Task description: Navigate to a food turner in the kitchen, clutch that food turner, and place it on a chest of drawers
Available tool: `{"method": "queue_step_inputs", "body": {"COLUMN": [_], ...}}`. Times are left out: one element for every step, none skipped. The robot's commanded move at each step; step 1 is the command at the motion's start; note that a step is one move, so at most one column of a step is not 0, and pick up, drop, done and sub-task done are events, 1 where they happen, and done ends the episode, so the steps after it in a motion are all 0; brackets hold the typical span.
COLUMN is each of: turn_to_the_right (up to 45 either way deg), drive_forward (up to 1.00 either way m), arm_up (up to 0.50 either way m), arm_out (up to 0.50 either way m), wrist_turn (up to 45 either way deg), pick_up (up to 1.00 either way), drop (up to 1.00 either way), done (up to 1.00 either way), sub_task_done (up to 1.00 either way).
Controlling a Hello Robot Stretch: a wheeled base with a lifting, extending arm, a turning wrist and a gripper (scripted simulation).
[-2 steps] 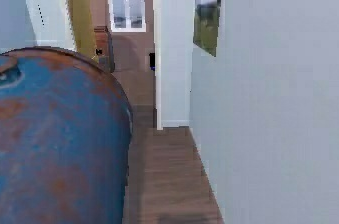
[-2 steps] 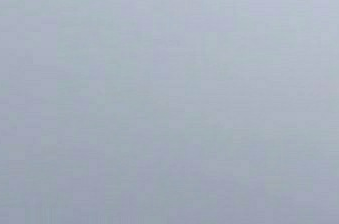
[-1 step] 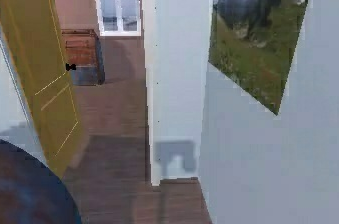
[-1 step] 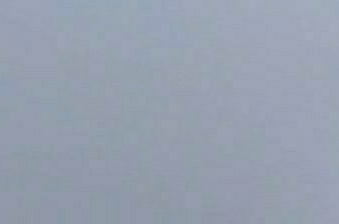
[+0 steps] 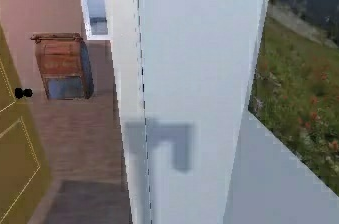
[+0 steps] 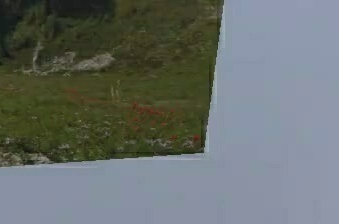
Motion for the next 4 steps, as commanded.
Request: {"method": "queue_step_inputs", "body": {"turn_to_the_right": [-45.0, 0.0, -27.0, 0.0], "drive_forward": [0.00, 0.60, 0.00, 0.05], "arm_up": [0.00, 0.00, 0.00, 0.00], "arm_out": [0.00, 0.00, 0.00, 0.00], "wrist_turn": [0.0, 0.0, 0.0, 0.0], "pick_up": [0.00, 0.00, 0.00, 0.00], "drop": [0.00, 0.00, 0.00, 0.00], "done": [0.00, 0.00, 0.00, 0.00], "sub_task_done": [0.00, 0.00, 0.00, 0.00]}}
